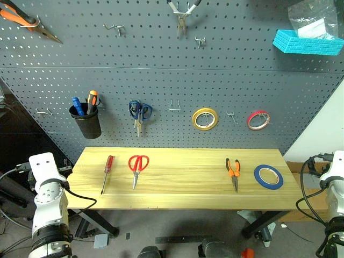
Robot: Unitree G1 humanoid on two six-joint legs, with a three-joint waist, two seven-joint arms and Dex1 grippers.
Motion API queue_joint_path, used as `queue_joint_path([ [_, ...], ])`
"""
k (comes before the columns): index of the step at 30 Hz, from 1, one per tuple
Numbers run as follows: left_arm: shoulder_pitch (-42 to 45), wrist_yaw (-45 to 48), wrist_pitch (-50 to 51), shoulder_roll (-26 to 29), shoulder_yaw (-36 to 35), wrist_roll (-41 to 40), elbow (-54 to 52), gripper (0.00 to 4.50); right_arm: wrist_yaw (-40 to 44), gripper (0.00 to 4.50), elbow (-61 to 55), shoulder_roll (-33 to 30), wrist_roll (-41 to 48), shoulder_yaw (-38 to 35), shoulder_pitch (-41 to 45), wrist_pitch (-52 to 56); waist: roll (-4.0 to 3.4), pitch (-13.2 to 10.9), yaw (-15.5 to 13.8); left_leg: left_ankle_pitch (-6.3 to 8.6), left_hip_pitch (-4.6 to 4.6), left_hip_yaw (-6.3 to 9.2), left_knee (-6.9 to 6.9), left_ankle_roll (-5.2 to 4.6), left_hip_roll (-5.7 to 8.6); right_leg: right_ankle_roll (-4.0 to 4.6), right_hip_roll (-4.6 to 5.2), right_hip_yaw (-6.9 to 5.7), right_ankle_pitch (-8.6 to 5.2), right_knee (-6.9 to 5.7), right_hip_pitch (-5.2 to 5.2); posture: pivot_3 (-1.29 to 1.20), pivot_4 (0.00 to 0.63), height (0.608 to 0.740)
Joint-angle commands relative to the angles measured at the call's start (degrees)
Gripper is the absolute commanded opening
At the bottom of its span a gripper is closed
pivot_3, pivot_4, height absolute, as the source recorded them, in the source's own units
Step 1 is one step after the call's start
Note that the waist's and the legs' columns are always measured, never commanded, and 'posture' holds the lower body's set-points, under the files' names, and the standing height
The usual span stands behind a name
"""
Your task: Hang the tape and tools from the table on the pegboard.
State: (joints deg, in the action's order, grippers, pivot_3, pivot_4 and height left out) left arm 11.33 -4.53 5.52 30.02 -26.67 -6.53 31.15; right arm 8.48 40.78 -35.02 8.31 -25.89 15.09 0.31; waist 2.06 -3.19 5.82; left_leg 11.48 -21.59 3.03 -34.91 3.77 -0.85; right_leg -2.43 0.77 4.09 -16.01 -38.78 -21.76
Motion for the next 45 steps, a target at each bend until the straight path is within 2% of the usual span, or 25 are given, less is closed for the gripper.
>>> queue_joint_path([
  [1,0.0,-0.4,-2.4,1.5,-0.5,0.7,-1.1,4.45,-0.1,4.5,-0.9,-0.4,0.6,-0.2,1.7,-1.8,0.0,0.0,0.0,0.0,0.0,0.0,0.0,0.0,0.0,0.0,0.0,0.0,0.0,0.0,0.01,-0.06,0.0,0.74],
  [10,-0.3,-0.4,-1.9,0.7,-0.7,0.1,-1.7,4.45,2.3,4.5,-3.9,0.8,0.5,2.2,1.0,-1.2,0.01,0.0,0.2,0.0,0.07,0.01,0.0,0.0,0.0,0.0,0.01,0.0,0.0,0.0,0.06,-0.06,0.001,0.74],
  [17,0.2,0.6,1.7,-1.5,-3.1,-4.8,-3.0,4.45,4.9,4.5,-10.9,2.2,-0.8,6.1,-1.1,-1.3,0.02,0.0,0.3,0.0,0.07,0.02,0.0,0.0,0.0,0.0,0.01,-0.02,0.0,0.0,0.07,-0.06,0.009,0.74],
  [21,0.7,-1.8,3.0,-2.4,-1.6,-3.7,-4.5,4.45,7.2,4.5,-15.8,3.4,-0.7,8.7,-2.9,0.2,0.06,0.0,0.3,0.0,0.08,0.04,0.0,0.0,0.0,0.0,0.01,-0.03,0.0,0.0,0.09,-0.06,0.013,0.74],
  [26,0.4,1.2,3.6,-4.1,-0.6,-5.5,-7.7,4.45,9.2,4.5,-19.7,3.8,-1.0,10.9,-4.9,1.3,0.06,0.0,0.2,0.0,0.08,0.05,0.0,0.0,0.01,-0.01,0.02,-0.03,0.0,0.01,0.1,-0.07,0.022,0.74],
  [29,0.2,2.4,5.0,-5.0,2.8,-3.7,-10.5,4.45,11.7,4.5,-22.0,4.3,0.2,11.8,-6.7,2.6,0.08,0.0,0.2,0.01,0.08,0.05,0.0,0.0,0.01,0.0,0.02,-0.04,0.0,0.03,0.1,-0.07,0.03,0.74],
  [32,-0.5,5.9,5.2,-6.1,6.7,-3.2,-14.8,4.45,14.7,4.5,-24.3,4.3,1.4,12.6,-8.7,5.6,0.06,-0.1,0.1,0.01,0.08,0.07,0.0,0.01,0.01,0.01,0.02,-0.05,-0.01,0.05,0.11,-0.08,0.044,0.74],
  [36,-2.8,15.1,4.9,-5.5,14.6,-2.3,-22.3,4.45,17.3,4.5,-30.7,4.0,3.6,13.2,-11.0,13.7,-0.13,-0.6,0.2,0.01,0.08,0.04,0.0,0.01,0.02,0.18,0.02,-0.01,-0.11,0.1,0.14,-0.11,0.072,0.74],
  [40,-3.0,26.5,4.1,-4.6,23.4,-2.4,-29.4,4.45,17.1,4.5,-40.0,4.6,7.5,14.3,-9.6,27.0,-0.35,-2.0,0.5,0.01,0.11,0.01,0.0,0.0,0.01,0.28,0.02,0.04,-0.17,0.07,0.12,-0.14,0.108,0.74],
  [42,-2.6,29.1,5.4,-4.4,24.4,-3.4,-30.7,4.45,16.7,4.5,-41.5,4.5,7.4,15.1,-9.2,30.2,-0.39,-2.5,0.7,0.01,0.11,0.01,-0.01,0.0,0.0,0.29,0.02,0.05,-0.18,0.07,0.12,-0.14,0.112,0.74],
  [45,-1.8,40.6,7.1,-2.9,29.8,-7.1,-35.8,4.45,16.2,4.5,-39.1,4.3,5.4,18.2,-6.7,35.0,-0.32,-3.4,0.9,0.03,0.03,-0.01,0.0,-0.02,-0.02,0.29,0.0,0.05,-0.18,0.09,0.04,-0.15,0.138,0.74],
])
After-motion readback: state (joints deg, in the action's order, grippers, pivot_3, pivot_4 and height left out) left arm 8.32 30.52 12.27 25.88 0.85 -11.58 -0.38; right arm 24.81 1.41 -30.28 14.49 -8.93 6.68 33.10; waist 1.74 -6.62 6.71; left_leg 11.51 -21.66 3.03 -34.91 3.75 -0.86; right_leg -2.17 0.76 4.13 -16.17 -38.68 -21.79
